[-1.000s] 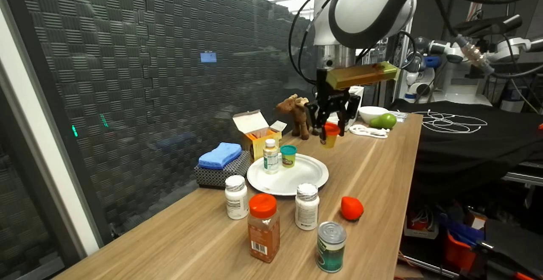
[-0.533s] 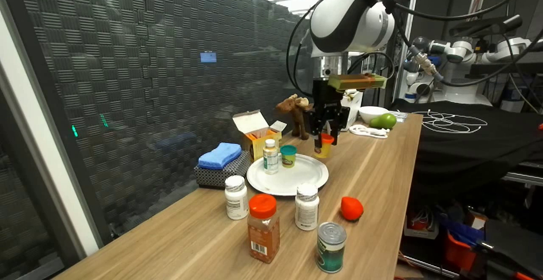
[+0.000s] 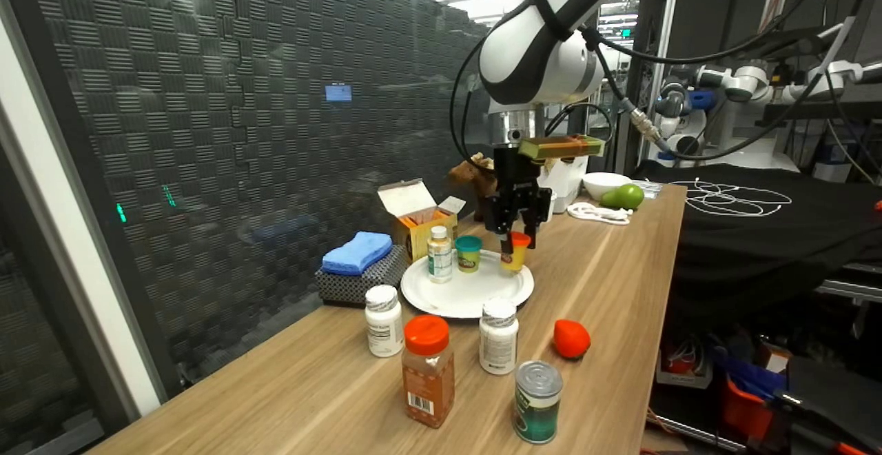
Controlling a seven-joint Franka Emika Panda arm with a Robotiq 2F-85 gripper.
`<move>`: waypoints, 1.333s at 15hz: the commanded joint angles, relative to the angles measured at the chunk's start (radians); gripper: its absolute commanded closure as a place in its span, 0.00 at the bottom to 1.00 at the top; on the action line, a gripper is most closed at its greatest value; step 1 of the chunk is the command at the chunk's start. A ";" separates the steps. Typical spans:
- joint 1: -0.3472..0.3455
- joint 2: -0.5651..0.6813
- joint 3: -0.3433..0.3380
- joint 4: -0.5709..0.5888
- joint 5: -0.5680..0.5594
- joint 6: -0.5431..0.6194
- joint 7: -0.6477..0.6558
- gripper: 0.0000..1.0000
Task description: Pick up all the objects surrounding the white plate and arrange them on the plate
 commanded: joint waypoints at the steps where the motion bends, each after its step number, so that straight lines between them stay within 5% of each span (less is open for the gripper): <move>1: 0.000 0.056 0.018 0.094 0.008 -0.070 -0.018 0.73; 16: 0.015 0.137 0.008 0.190 -0.050 -0.021 0.004 0.73; 17: 0.019 0.134 0.006 0.185 -0.056 -0.022 0.007 0.53; 18: 0.022 0.129 0.004 0.177 -0.063 -0.022 0.010 0.23; 20: 0.029 0.109 0.005 0.153 -0.075 -0.009 0.017 0.23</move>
